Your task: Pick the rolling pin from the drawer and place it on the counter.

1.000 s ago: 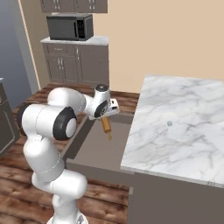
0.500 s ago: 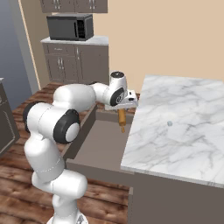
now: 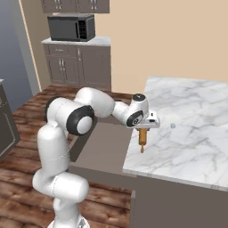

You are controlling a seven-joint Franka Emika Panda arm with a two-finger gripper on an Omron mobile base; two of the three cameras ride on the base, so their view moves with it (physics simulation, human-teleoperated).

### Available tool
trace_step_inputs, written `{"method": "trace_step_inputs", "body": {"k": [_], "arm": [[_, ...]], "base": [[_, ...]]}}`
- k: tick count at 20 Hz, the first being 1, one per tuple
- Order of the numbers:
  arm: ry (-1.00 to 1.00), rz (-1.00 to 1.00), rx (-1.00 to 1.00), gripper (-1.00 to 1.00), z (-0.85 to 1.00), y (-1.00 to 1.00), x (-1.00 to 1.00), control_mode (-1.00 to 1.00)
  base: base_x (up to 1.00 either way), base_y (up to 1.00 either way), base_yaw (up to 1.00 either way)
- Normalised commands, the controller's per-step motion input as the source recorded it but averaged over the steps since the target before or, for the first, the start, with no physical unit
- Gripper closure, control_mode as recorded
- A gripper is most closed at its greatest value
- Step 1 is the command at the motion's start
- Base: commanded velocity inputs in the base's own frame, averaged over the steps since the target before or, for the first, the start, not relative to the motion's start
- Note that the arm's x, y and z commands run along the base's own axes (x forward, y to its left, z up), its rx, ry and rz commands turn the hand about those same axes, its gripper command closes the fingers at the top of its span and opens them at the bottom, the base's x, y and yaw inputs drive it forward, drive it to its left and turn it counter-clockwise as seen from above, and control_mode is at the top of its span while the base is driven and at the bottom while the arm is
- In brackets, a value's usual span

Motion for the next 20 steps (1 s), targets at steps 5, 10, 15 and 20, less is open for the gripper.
{"method": "trace_step_inputs", "body": {"k": [5, 10, 15, 20], "arm": [[-0.02, -0.04, 0.0, 1.0, -0.62, -0.9, 0.16, -1.0], [-0.09, 0.0, 0.0, 1.0, -0.21, -0.27, 0.3, -1.0], [-0.12, 0.0, 0.0, -1.0, 0.01, -0.01, 0.15, -1.0], [-0.12, 0.0, 0.0, -1.0, 0.6, 0.01, 0.0, -1.0]], "base": [[0.0, 0.0, 0.0], [0.0, 0.0, 0.0], [0.0, 0.0, 0.0], [0.0, 0.0, 0.0]]}}
